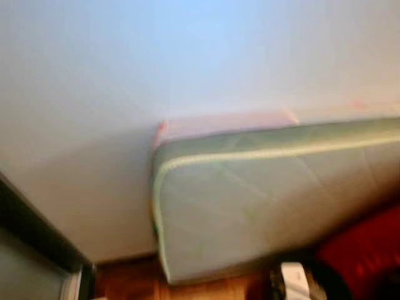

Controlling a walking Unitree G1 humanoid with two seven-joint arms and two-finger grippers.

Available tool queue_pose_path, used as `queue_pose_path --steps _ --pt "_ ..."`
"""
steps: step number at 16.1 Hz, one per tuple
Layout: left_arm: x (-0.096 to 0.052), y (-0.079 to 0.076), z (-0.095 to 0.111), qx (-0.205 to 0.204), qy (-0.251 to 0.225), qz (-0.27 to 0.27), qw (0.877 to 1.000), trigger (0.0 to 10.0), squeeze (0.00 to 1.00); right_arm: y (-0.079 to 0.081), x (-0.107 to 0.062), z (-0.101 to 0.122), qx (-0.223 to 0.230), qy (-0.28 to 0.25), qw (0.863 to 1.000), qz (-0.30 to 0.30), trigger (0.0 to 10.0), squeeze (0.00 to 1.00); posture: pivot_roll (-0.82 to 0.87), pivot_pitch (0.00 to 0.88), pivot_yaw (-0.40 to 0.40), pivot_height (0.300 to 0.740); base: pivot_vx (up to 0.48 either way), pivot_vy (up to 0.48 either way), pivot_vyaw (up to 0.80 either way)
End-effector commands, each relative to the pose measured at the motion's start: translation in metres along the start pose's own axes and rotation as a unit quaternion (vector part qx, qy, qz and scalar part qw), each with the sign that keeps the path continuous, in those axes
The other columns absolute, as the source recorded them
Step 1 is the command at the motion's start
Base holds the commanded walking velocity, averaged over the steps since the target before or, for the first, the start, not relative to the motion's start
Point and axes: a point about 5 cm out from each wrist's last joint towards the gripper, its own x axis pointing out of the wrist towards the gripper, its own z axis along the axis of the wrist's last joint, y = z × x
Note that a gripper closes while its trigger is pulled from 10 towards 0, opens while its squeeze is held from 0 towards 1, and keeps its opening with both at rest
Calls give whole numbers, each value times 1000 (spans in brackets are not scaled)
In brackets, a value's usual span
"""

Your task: Clean up the room

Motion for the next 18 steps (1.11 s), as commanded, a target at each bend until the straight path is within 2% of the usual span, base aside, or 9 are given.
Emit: queue_pose_path --steps 1,16,18 --pt "23 -23 55 66 11 -4 998 10000 0 -17 4 19 110 27 993 23 10000 0 1 0 -2 740 0 0 -788" --pt "22 -24 55 51 4 -5 999 10000 0 -19 4 19 98 27 995 24 10000 0 -1 0 -12 740 0 0 -788" --pt "23 -25 55 51 4 -5 999 10000 0 -19 4 20 103 24 994 19 10000 0 -3 0 -12 740 0 0 0"
